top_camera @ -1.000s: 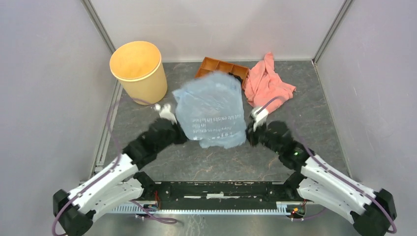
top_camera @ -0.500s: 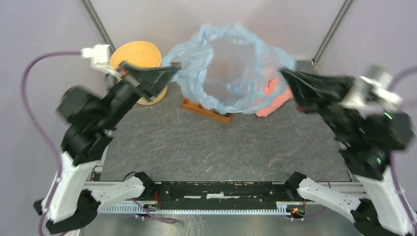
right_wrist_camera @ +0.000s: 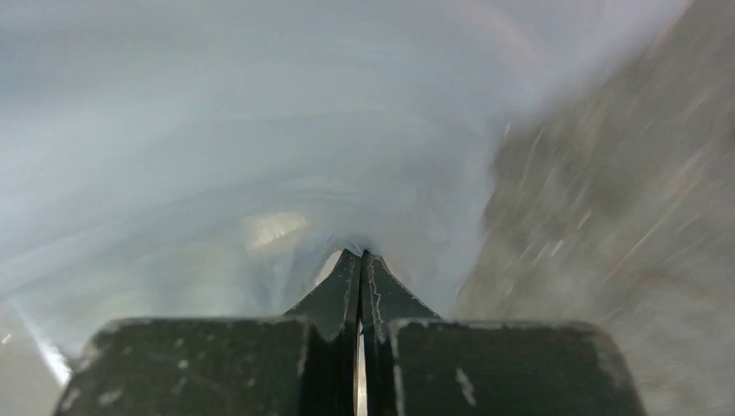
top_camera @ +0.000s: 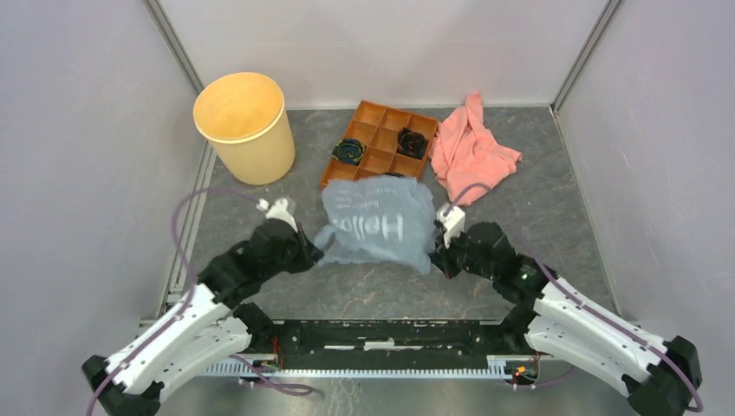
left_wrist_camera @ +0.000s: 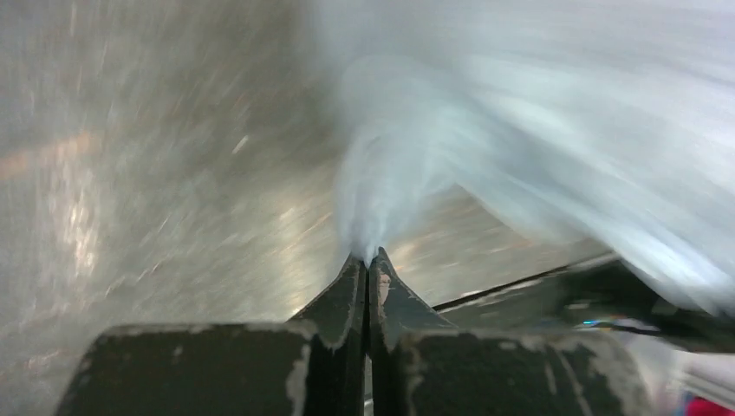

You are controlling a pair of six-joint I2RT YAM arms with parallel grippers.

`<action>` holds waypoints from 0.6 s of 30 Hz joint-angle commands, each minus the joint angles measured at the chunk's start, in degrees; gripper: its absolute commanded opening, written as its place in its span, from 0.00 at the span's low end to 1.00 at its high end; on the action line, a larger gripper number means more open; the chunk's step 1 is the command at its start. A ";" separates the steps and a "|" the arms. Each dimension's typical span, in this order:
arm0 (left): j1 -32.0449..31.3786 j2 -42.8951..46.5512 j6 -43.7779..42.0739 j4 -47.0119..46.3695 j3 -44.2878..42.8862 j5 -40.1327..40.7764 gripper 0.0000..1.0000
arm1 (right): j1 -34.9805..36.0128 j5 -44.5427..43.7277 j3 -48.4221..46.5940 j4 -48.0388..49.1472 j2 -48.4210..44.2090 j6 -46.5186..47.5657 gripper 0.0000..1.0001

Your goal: Put the trash bags into the trash bin

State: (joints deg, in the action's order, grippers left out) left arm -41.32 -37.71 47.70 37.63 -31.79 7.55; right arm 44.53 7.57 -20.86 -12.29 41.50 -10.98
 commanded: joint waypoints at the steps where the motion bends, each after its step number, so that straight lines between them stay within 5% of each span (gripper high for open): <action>1: 0.10 -7.89 -8.80 -6.38 -36.65 2.47 0.02 | 0.31 -2.80 -37.49 4.52 4.93 7.91 0.01; 4: 0.10 -23.86 -16.83 -0.58 -72.66 -9.29 0.02 | 0.21 -1.32 -64.31 -2.35 13.70 13.40 0.01; 6: 0.10 -25.30 -17.21 -5.51 -78.91 -14.78 0.02 | 0.25 1.09 -71.62 -1.24 13.57 14.33 0.01; 8: 0.10 -19.67 -16.39 -14.60 -71.23 -14.71 0.02 | 0.29 2.59 -67.38 4.48 9.20 13.55 0.01; 11: 0.10 -6.18 -12.50 -19.96 -47.97 -1.56 0.02 | 0.22 2.09 -48.19 15.89 -0.65 11.12 0.01; 15: 0.10 0.73 -2.25 -5.30 -21.25 12.03 0.02 | 0.26 -2.08 -23.87 9.73 -0.96 1.01 0.01; 18: 0.10 2.68 4.15 5.13 -11.74 10.68 0.02 | 0.37 6.29 -9.39 11.72 -0.88 -4.69 0.01</action>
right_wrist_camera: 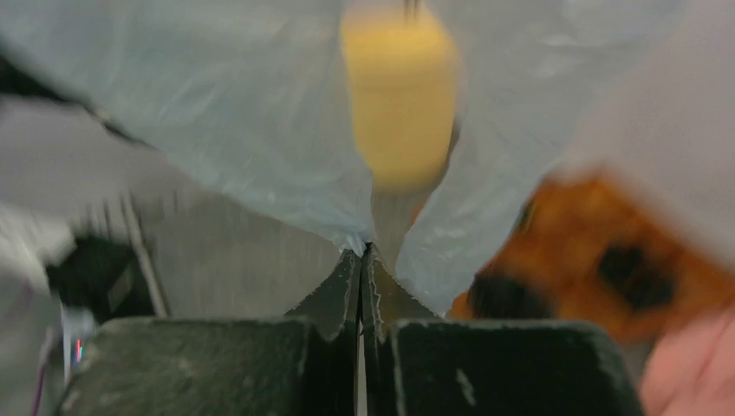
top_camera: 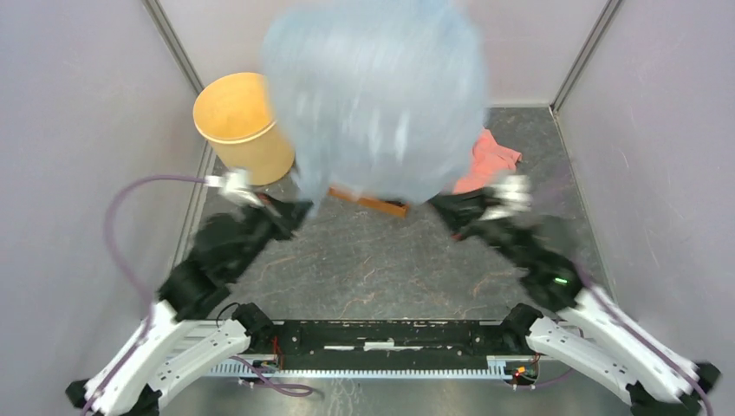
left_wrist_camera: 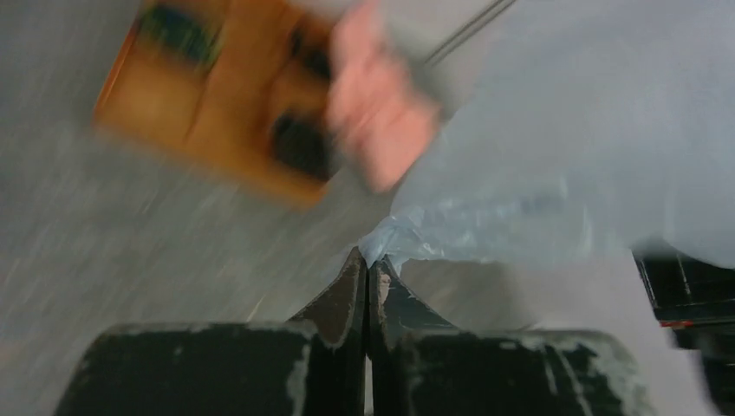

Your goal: Put the trash bags into the trash bin

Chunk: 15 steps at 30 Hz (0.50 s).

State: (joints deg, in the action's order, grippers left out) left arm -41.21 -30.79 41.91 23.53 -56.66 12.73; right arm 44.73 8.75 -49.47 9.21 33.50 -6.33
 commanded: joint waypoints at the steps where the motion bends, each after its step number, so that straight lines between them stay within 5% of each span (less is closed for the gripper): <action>1: -0.01 -2.47 10.13 19.09 13.77 4.20 0.02 | 0.18 5.84 22.13 -7.42 5.19 -10.83 0.01; 5: -0.01 -1.49 2.10 10.23 2.26 2.27 0.02 | 0.16 0.59 8.86 -8.85 4.10 -3.98 0.01; 7: -0.05 -11.63 -4.84 11.29 -13.83 -2.02 0.02 | 0.14 0.31 -7.17 -15.39 10.81 1.66 0.01; 9: -0.02 -24.33 -10.14 18.32 -40.66 -8.16 0.02 | 0.24 2.50 -24.35 -18.75 16.53 5.40 0.01; 11: -0.01 -32.05 -12.39 20.64 -56.12 -15.32 0.02 | 0.19 4.35 -33.79 -17.46 18.04 5.87 0.01; 13: -0.01 -30.59 -12.16 14.51 -56.10 -18.84 0.02 | 0.14 4.88 -33.89 -13.10 15.40 7.39 0.01; 15: -0.01 -23.66 -10.22 7.83 -44.89 -14.29 0.02 | 0.22 3.82 -26.62 -7.40 10.94 6.67 0.01</action>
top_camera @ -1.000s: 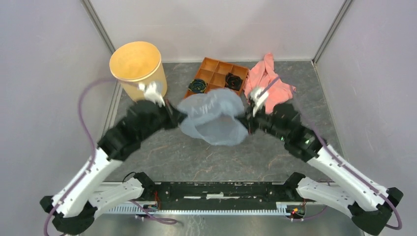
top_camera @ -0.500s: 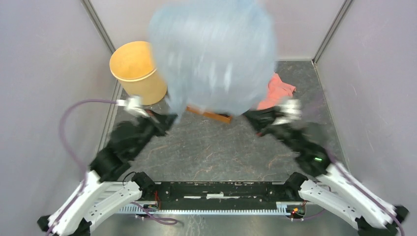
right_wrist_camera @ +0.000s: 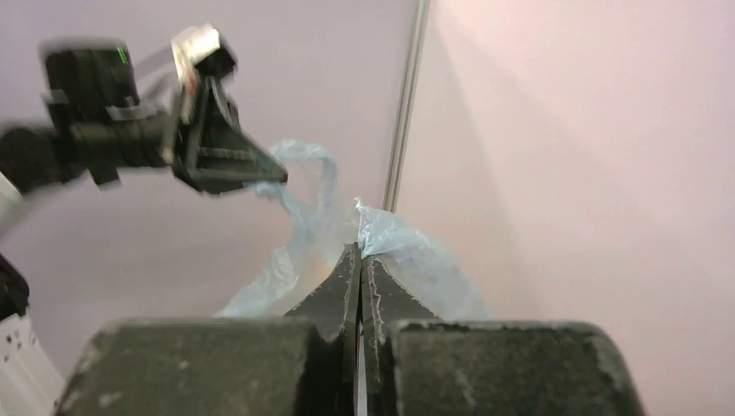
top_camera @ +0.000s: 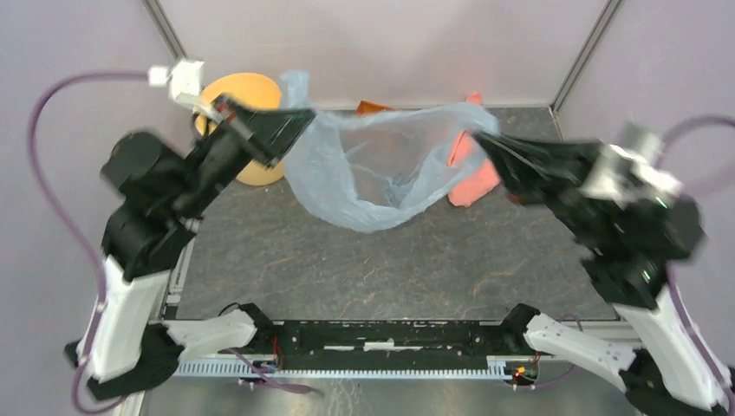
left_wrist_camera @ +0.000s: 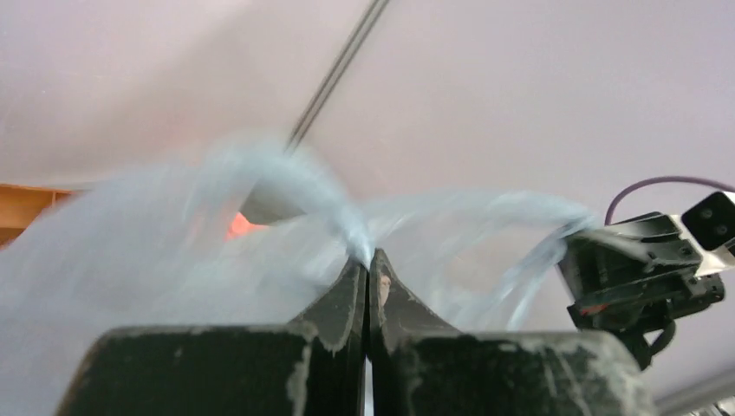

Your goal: Put the trash bags into the trash bin

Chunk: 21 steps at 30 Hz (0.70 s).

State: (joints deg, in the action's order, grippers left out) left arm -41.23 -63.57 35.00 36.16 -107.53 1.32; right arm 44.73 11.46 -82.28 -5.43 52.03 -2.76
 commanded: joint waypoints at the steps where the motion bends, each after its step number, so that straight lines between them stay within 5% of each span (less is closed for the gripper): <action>1: 0.01 13.16 -1.68 -6.76 14.03 2.24 0.02 | 0.22 -0.42 12.02 9.69 -9.46 2.86 0.01; 6: 0.01 24.18 10.39 9.21 47.48 20.72 0.02 | 0.14 -4.14 36.41 -0.07 -8.79 -5.35 0.01; 9: 0.01 28.57 14.97 17.55 55.56 22.01 0.02 | 0.18 0.20 47.72 1.40 -10.57 -9.65 0.01; 13: 0.01 34.57 9.47 11.83 47.87 22.15 0.02 | 0.18 -2.93 41.30 3.71 -13.39 -7.93 0.01; 18: 0.01 19.29 0.78 6.19 22.36 10.13 0.02 | 0.21 6.22 16.03 2.14 -3.54 -3.88 0.01; 21: 0.01 16.54 -0.44 3.37 17.74 5.08 0.02 | 0.12 6.57 13.52 6.43 -4.87 -4.10 0.01</action>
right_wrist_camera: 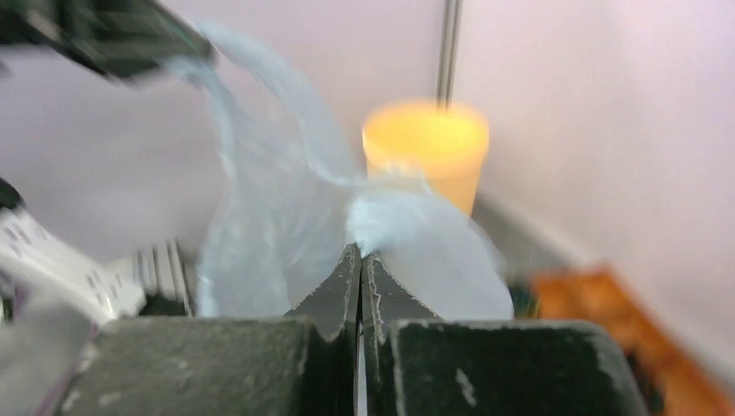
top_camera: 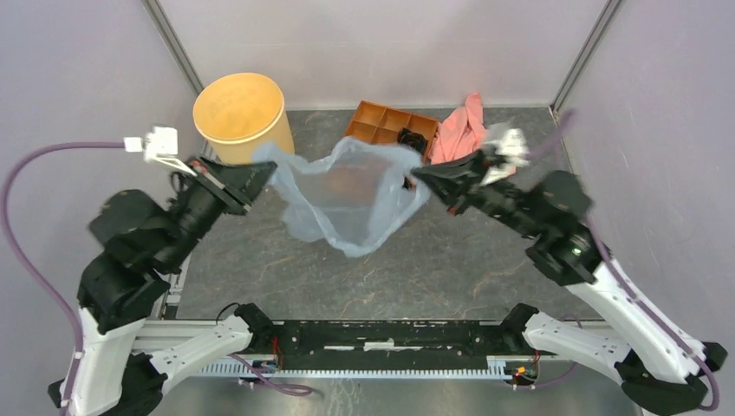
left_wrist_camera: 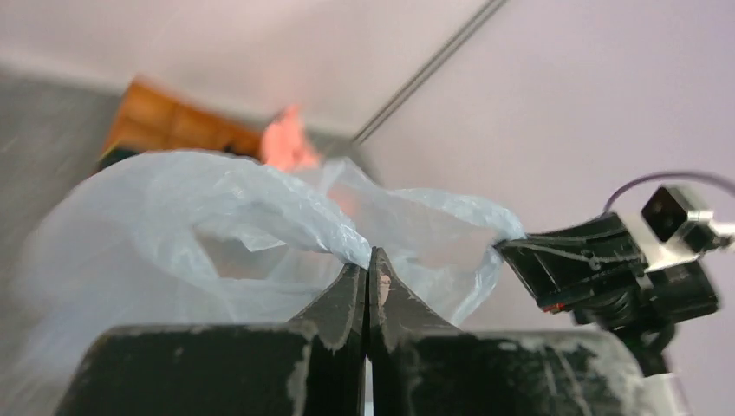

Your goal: Put the trash bags into the trash bin

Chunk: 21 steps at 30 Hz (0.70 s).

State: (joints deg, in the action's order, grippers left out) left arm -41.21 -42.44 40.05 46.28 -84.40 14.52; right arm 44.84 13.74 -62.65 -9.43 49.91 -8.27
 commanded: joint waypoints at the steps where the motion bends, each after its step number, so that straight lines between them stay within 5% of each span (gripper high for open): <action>1: -0.01 -3.68 -5.40 -7.49 -3.30 -6.36 0.02 | -0.01 2.86 -3.85 12.34 -4.25 1.59 0.01; 6: -0.01 1.69 1.56 4.04 15.74 10.43 0.02 | 0.04 -8.06 12.30 7.27 -4.87 -3.12 0.00; 11: -0.02 4.18 7.79 13.17 28.61 6.34 0.02 | 0.03 -0.34 23.52 2.95 -0.81 -4.69 0.00; 15: -0.01 10.04 3.63 7.89 18.86 5.90 0.02 | 0.07 -5.04 12.62 1.00 -2.82 1.05 0.00; 18: -0.01 8.20 -1.09 3.02 7.12 5.58 0.02 | 0.03 -1.19 3.17 2.99 -2.05 3.01 0.00; 21: -0.01 9.37 -3.37 -1.58 5.44 7.95 0.02 | 0.01 2.92 2.25 6.75 -1.24 2.65 0.00</action>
State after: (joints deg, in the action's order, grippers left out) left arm -41.23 -35.14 41.85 54.26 -74.43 19.40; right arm 44.86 11.75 -54.89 -13.39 50.85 -7.84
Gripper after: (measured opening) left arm 0.036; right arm 0.006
